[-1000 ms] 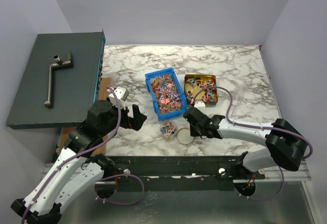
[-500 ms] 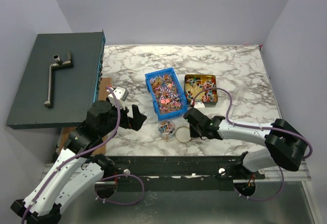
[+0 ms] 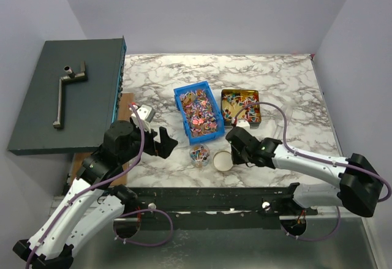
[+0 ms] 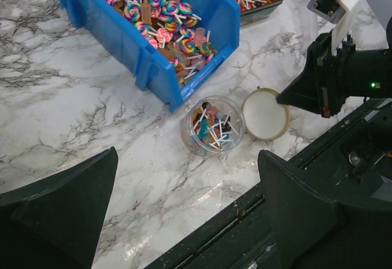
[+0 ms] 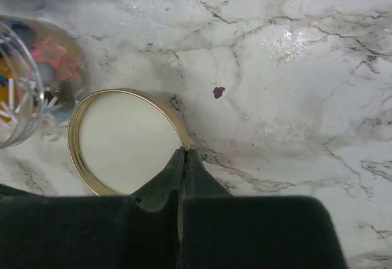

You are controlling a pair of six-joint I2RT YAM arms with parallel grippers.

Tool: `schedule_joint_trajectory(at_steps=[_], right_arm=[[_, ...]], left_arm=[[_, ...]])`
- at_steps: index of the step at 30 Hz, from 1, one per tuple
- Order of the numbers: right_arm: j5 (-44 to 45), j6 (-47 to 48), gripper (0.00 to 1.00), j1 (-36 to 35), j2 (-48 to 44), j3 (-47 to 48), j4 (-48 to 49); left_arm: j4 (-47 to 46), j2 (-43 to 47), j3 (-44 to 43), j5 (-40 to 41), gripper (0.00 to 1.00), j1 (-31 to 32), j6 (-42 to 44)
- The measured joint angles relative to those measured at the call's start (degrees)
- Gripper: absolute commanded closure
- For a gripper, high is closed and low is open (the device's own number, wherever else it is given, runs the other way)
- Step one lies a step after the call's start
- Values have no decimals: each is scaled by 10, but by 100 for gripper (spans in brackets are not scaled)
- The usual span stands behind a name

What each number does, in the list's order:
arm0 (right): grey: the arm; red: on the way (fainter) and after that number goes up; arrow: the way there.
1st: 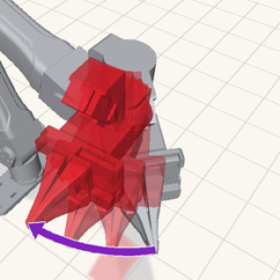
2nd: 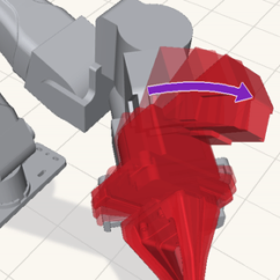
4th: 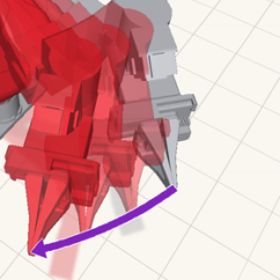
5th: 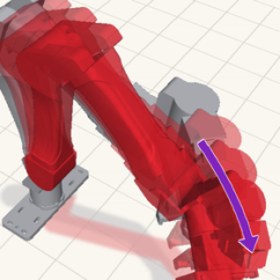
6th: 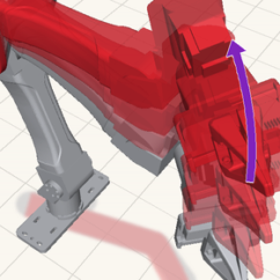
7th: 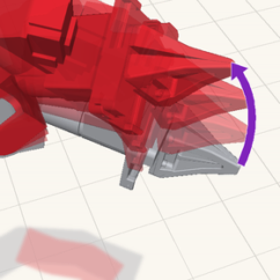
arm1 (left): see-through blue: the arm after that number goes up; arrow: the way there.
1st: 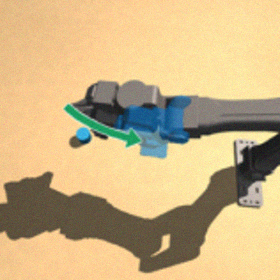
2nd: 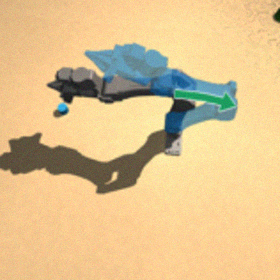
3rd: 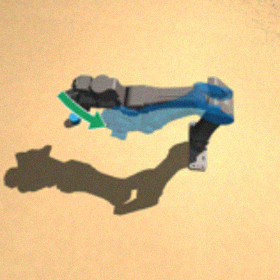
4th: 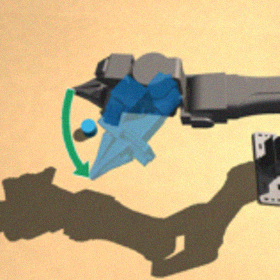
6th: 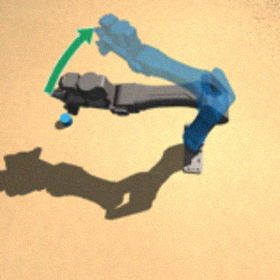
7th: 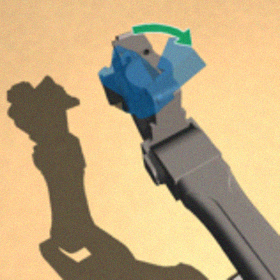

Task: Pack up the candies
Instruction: Pick up the bottle lid at the center of the board, then adjust the bottle lid.

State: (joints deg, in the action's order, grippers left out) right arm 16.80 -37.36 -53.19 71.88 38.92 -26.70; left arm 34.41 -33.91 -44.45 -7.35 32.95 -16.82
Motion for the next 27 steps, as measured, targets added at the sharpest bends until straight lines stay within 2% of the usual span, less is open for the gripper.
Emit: schedule_joint_trajectory(at_steps=[8,14,18,27], right_arm=[[-43,33,99,0,-55,38,-56],[-125,59,100,0,-69,42,-67],[-192,75,99,0,-68,43,-68],[-366,108,99,0,-32,63,-69]], left_arm=[[-29,17,7,-77,1,1,2],[-54,14,8,-192,1,26,7],[-55,14,8,-234,1,80,25],[-3,27,-22,-238,3,183,79]])
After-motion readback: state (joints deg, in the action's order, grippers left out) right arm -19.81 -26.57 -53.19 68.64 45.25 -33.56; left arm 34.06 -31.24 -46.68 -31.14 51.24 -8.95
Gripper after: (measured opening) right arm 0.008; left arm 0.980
